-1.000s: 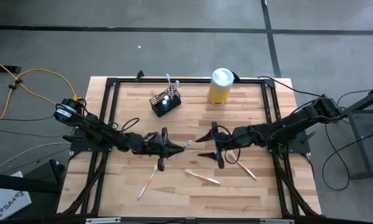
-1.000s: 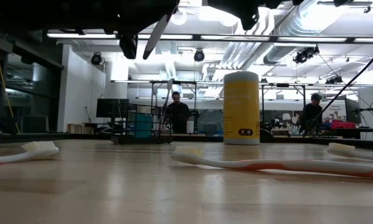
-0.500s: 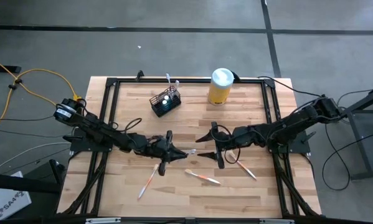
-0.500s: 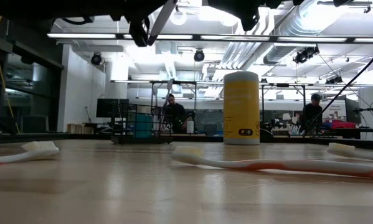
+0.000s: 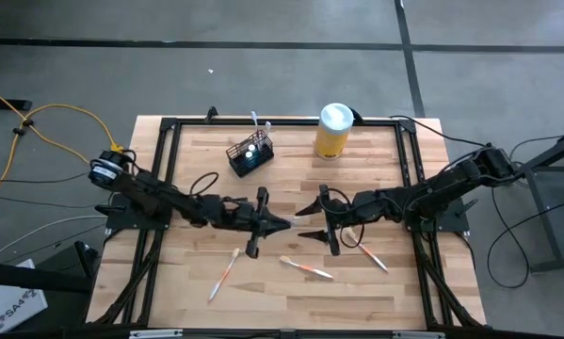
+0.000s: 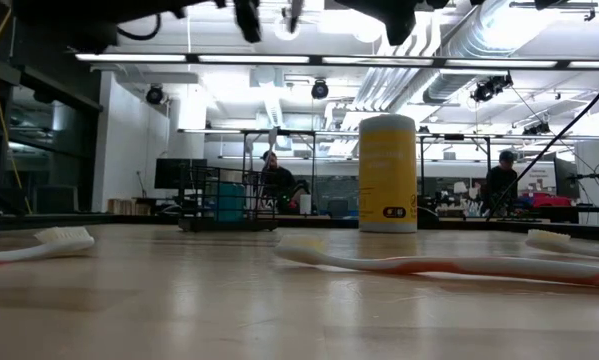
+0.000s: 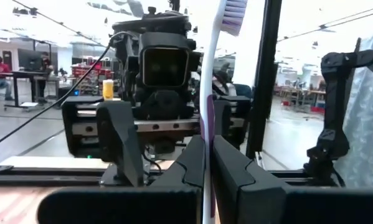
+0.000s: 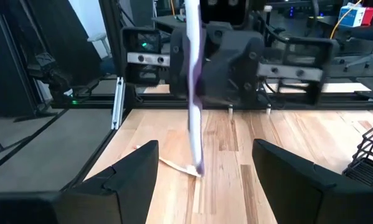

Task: Pick & Place toothbrushing station
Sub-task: Put the purple toothbrush into the right section of the wire organizer

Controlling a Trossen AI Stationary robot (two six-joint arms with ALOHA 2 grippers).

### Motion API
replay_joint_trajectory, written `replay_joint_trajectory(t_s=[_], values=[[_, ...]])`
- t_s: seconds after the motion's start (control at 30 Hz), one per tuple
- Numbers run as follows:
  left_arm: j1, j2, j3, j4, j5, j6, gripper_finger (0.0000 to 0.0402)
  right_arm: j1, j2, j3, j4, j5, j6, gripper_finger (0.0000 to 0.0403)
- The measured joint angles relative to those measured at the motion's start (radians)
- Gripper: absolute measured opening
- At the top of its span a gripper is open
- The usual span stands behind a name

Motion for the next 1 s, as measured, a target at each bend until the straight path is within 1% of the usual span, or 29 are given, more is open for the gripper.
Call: replay_joint_trajectory(t_s=[0.17,0.27,0.73,0.83,1.0], values=[[0.044,0.093,0.104,0.005,0.096,-0.001,0.0003,0.000,0.000,0.000,0.001,0.000,-0.001,0.0252],[0.052,0.123,0.147,-0.005,0.109,0.000,0.0003,0.000,0.000,0.000,0.000,0.000,0.000,0.0252],[0.046,0.124,0.153,0.015,0.111,0.027,0.0003,0.015,0.000,0.000,-0.015,0.005,0.014,0.0251],[0.047,0.123,0.153,0.030,0.108,0.035,0.0003,0.015,0.000,0.000,-0.015,0.004,0.016,0.0241],[0.047,0.123,0.154,0.042,0.108,0.056,0.0003,0.015,0.000,0.000,-0.010,0.002,0.015,0.0208]])
